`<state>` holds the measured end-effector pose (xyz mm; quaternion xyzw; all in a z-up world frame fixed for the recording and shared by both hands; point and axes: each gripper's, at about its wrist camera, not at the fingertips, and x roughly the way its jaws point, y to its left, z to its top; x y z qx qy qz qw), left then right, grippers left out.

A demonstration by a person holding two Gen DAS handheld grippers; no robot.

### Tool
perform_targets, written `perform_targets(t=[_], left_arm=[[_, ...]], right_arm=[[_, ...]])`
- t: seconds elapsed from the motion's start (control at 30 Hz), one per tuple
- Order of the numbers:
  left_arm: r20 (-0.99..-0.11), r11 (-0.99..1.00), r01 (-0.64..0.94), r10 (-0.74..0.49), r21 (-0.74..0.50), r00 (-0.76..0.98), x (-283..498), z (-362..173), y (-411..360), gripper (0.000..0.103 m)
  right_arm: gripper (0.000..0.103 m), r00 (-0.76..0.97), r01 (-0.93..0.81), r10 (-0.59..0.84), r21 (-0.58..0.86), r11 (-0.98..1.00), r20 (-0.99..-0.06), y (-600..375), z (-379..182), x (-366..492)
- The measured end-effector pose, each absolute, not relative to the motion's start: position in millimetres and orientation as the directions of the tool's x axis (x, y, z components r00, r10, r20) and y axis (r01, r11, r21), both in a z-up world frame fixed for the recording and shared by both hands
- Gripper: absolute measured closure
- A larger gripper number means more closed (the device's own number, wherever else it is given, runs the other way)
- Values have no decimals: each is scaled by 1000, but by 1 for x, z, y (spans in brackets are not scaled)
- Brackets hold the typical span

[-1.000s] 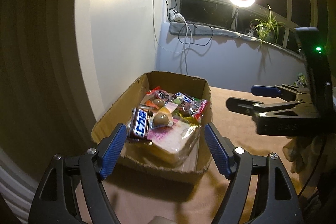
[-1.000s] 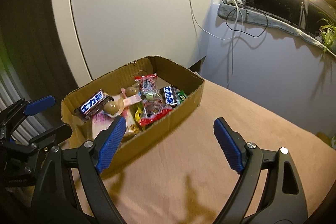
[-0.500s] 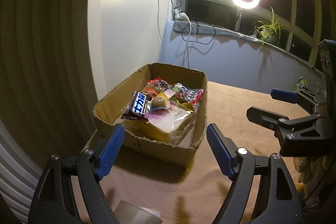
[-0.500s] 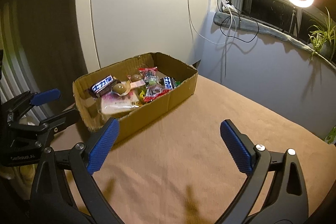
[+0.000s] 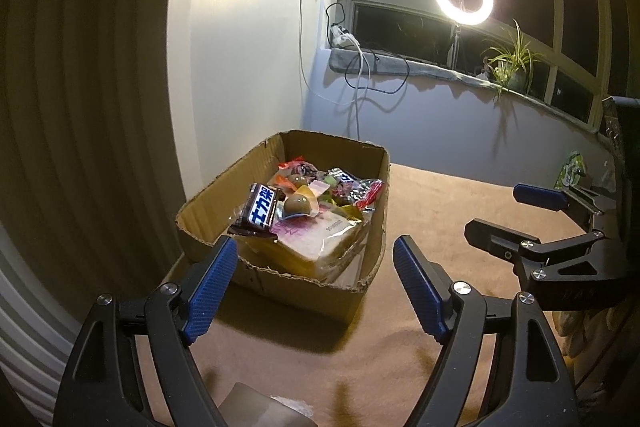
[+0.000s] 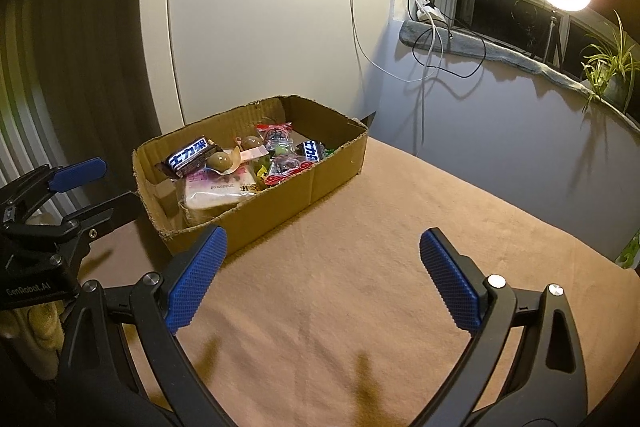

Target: Organize snacks

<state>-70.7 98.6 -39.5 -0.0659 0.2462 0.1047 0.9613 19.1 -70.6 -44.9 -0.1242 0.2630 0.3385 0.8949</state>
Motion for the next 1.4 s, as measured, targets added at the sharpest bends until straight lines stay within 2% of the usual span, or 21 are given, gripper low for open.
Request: perform_targets(t=[1.4], left_arm=[[-486, 969, -238, 173, -74, 857, -72, -41, 97, 22]], right_arm=[[3, 618, -683, 522, -74, 726, -588, -63, -55, 19]])
